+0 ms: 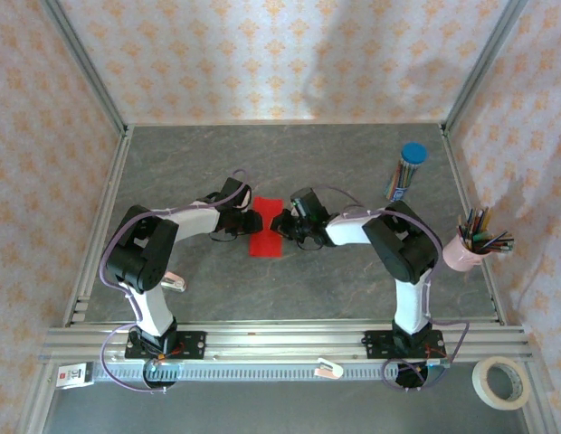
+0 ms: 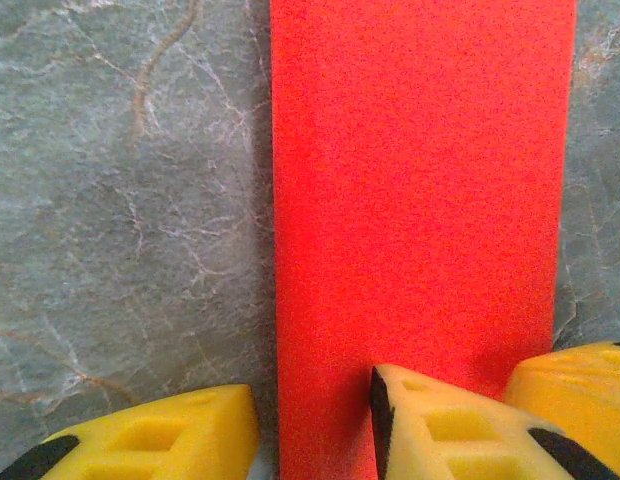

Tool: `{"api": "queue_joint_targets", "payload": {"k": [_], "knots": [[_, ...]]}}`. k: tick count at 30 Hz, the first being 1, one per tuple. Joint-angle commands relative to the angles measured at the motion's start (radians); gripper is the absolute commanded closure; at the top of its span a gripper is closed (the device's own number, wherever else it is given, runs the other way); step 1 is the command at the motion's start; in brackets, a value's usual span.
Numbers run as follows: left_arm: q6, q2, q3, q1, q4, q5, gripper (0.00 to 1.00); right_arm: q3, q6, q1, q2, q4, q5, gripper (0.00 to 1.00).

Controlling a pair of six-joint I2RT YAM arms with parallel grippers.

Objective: Fold a paper plane with a square sheet of paper (pick it up from the middle)

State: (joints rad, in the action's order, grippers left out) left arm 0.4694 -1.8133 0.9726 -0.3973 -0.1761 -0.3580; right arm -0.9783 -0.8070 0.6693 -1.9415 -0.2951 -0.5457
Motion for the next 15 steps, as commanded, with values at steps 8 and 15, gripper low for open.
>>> {"api": "queue_joint_targets", "payload": {"k": [8, 15], "knots": [[-0.011, -0.133, -0.054, -0.008, -0.008, 0.004, 0.62, -0.039, 0.034, 0.007, -0.052, 0.145, 0.068, 0.91], [0.009, -0.065, -0.034, -0.005, -0.029, 0.004, 0.62, -0.058, 0.074, 0.006, -0.077, 0.247, 0.109, 0.92]]}}
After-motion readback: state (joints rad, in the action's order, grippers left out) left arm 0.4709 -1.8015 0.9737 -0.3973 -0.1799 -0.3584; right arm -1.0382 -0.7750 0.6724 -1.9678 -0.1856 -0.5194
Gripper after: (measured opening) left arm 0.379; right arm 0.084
